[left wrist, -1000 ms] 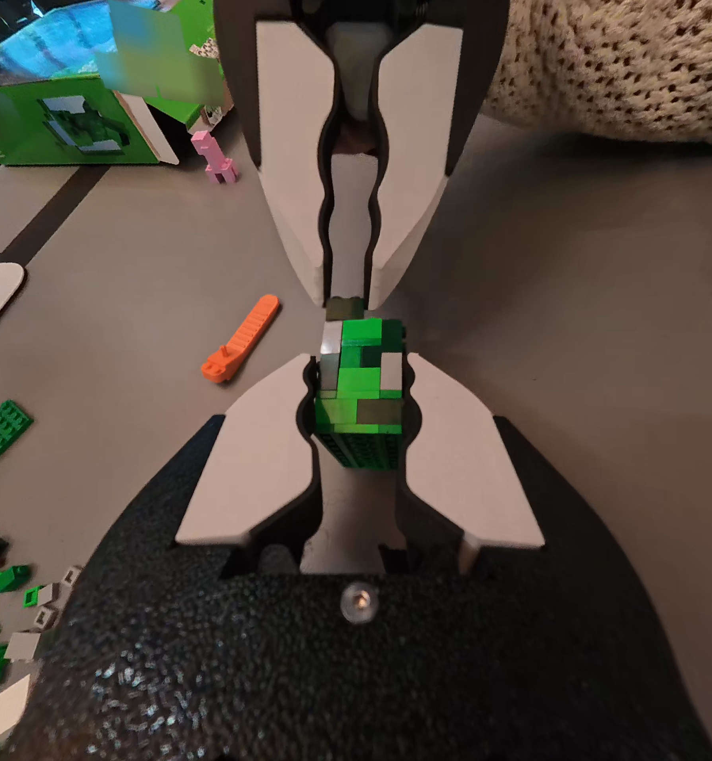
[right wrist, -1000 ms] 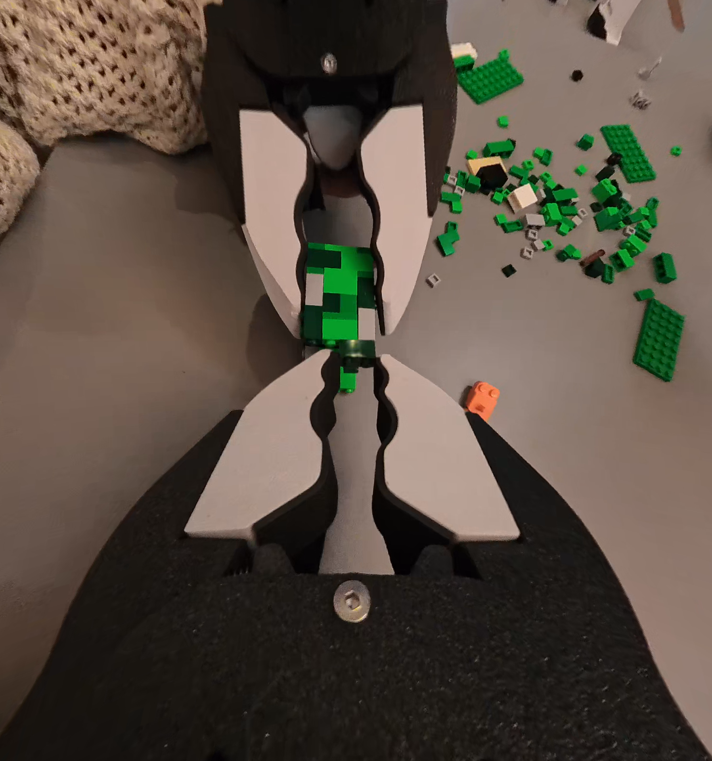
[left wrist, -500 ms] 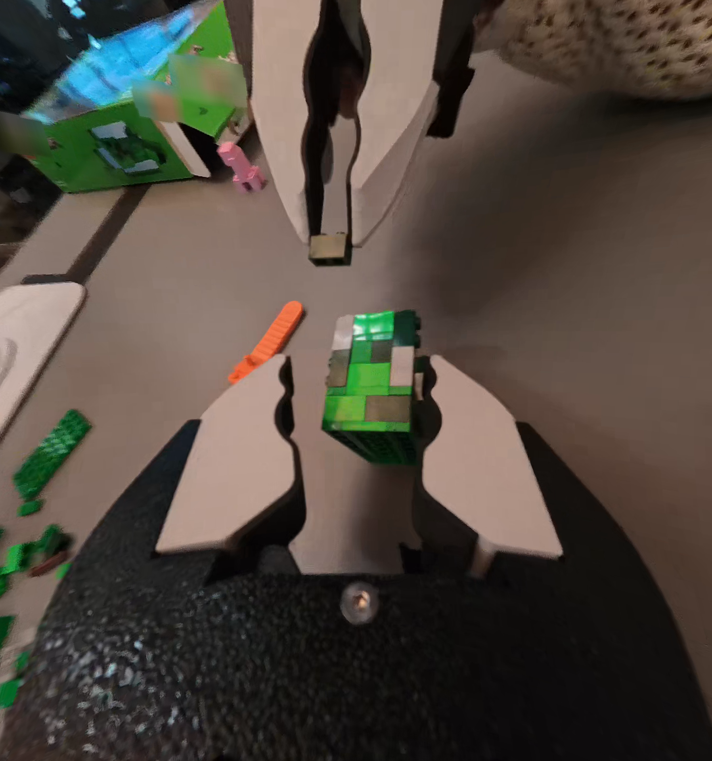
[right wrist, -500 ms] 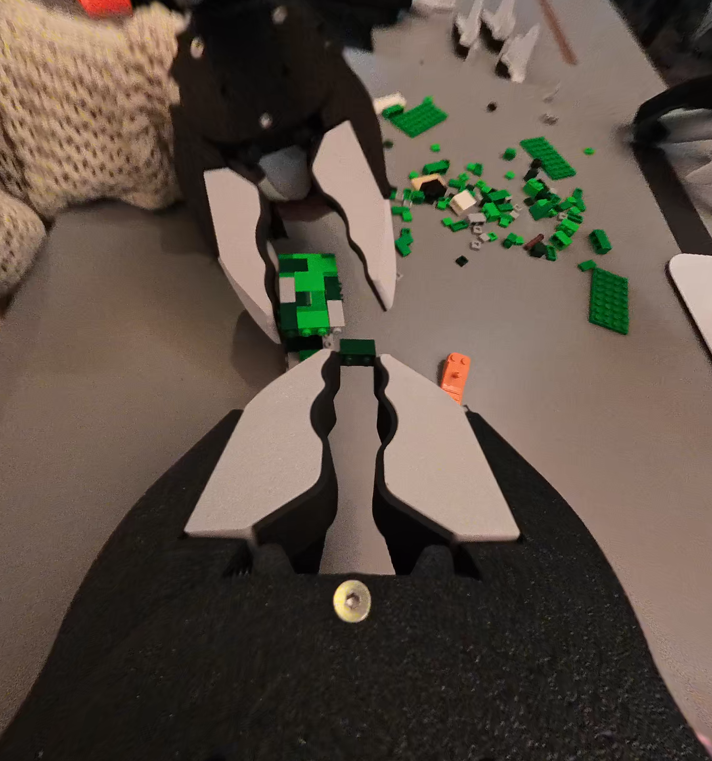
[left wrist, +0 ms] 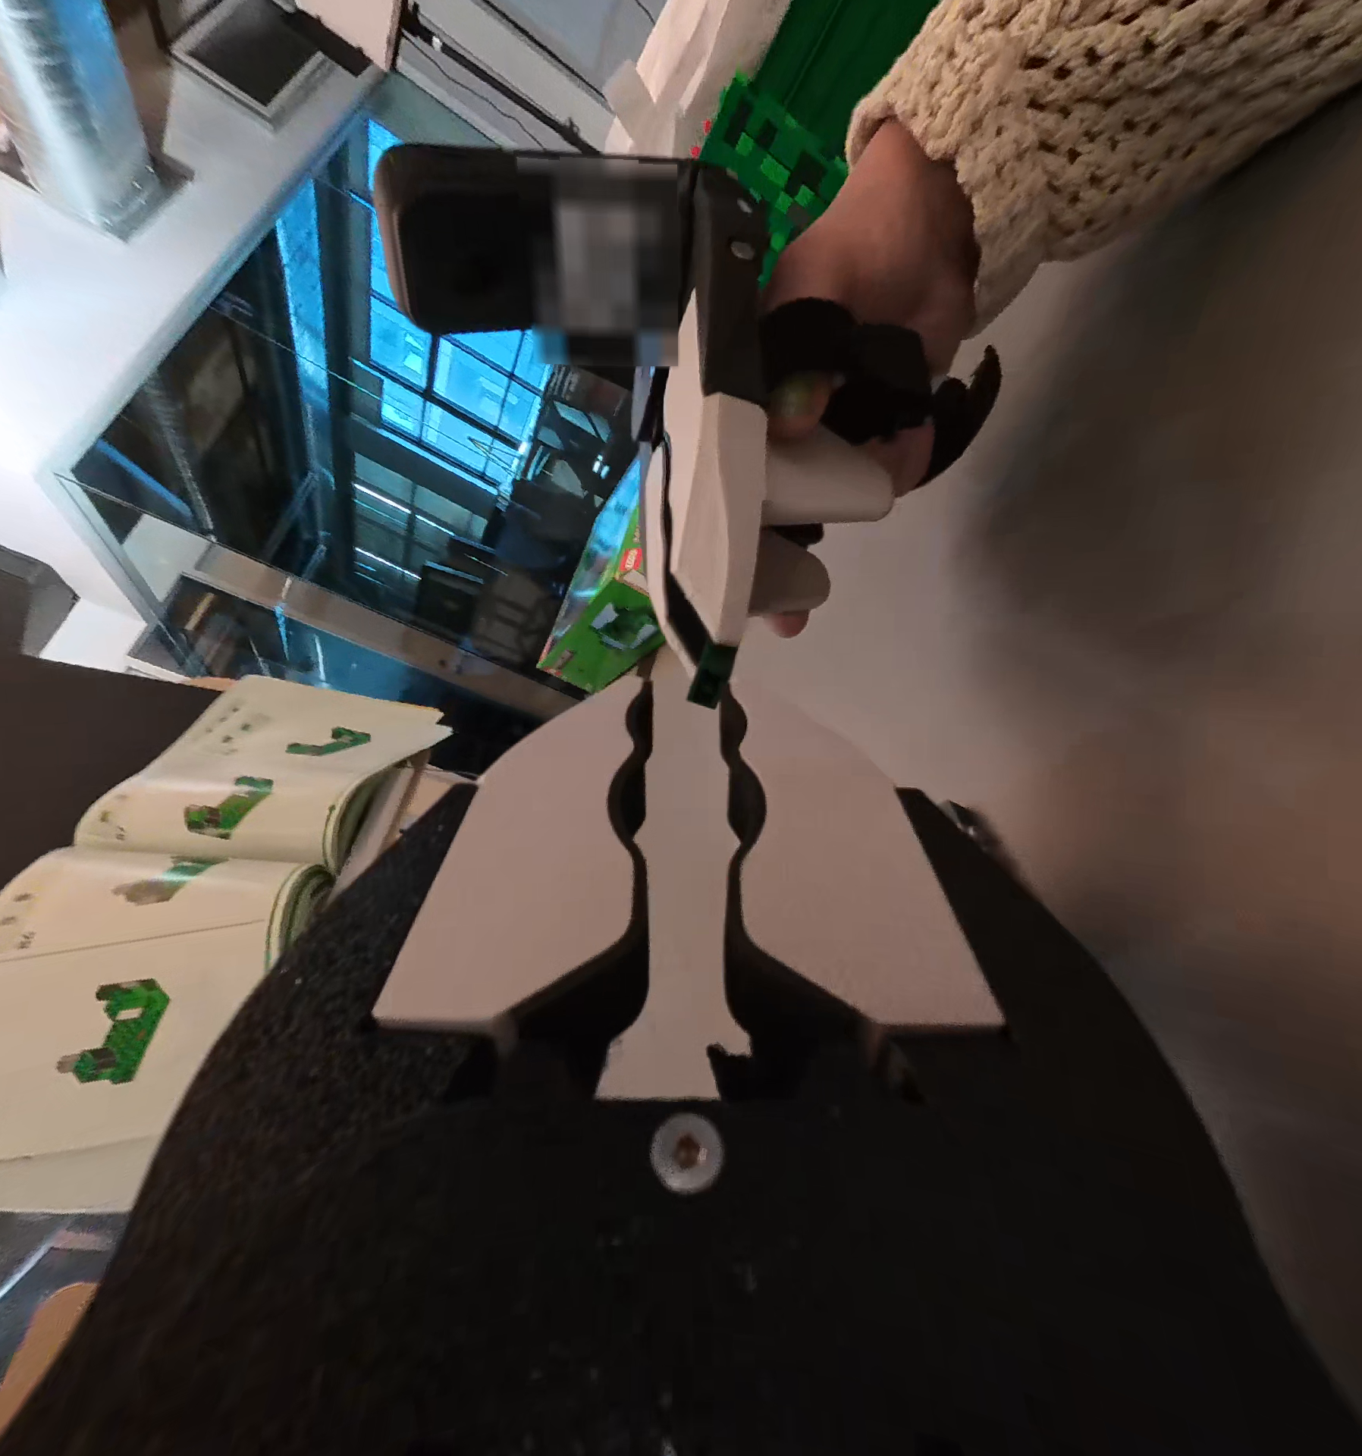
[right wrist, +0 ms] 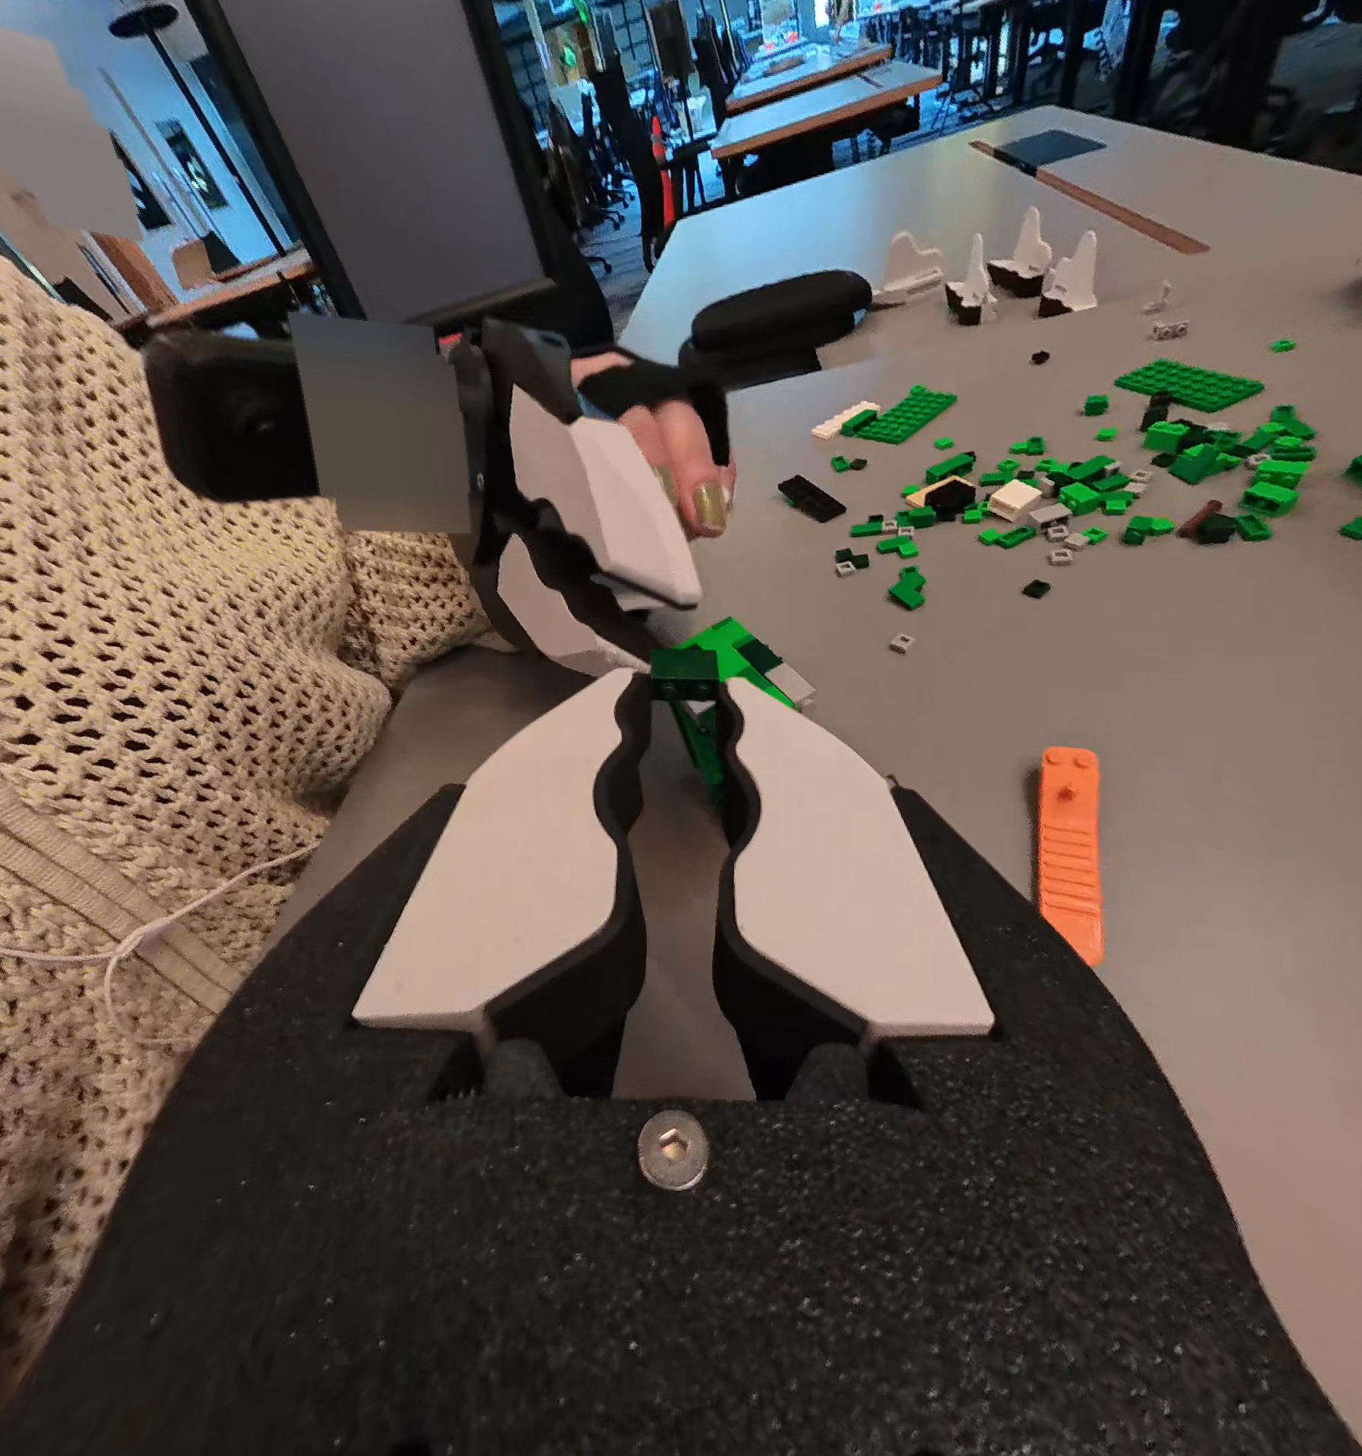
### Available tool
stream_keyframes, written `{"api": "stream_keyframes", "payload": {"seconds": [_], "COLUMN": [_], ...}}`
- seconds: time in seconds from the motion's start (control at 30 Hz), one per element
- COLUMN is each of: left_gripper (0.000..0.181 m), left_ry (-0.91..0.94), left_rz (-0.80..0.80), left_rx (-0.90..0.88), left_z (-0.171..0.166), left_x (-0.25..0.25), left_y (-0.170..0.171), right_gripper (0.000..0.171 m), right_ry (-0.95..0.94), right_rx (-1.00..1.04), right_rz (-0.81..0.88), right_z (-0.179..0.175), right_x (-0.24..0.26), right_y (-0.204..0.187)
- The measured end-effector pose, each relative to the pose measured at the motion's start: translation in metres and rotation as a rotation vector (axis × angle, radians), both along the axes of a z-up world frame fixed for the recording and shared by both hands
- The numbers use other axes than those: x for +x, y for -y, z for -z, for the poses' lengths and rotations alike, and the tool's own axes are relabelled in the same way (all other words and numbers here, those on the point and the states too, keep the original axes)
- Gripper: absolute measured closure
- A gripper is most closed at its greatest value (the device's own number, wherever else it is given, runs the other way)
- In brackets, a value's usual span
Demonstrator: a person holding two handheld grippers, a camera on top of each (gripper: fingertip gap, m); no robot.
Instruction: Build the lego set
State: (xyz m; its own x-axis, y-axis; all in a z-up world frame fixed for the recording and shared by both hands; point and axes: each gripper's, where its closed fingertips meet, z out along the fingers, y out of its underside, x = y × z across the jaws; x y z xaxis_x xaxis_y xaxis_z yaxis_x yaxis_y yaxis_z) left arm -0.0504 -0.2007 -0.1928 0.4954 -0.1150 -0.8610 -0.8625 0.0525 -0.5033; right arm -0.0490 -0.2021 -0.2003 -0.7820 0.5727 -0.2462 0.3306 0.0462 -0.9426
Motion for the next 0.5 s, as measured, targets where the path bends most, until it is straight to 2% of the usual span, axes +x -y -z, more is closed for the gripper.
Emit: {"api": "stream_keyframes", "payload": {"seconds": [0.13, 0.37, 0.5], "left_gripper": [0.169, 0.153, 0.152], "left_ry": [-0.023, -0.046, 0.187], "left_rz": [0.002, 0.022, 0.079], "left_rx": [0.066, 0.027, -0.111], "left_z": [-0.009, -0.003, 0.008], "left_x": [0.003, 0.003, 0.008], "left_y": [0.002, 0.004, 0.003], "right_gripper": [0.156, 0.156, 0.156], "right_ry": [-0.008, -0.004, -0.112], "right_rx": [-0.039, 0.006, 0.097], "right_rz": [-0.015, -0.019, -0.005], "right_z": [-0.009, -0.004, -0.002], "right_x": [0.003, 0.003, 0.003], "right_y": [0.002, 0.003, 0.003]}}
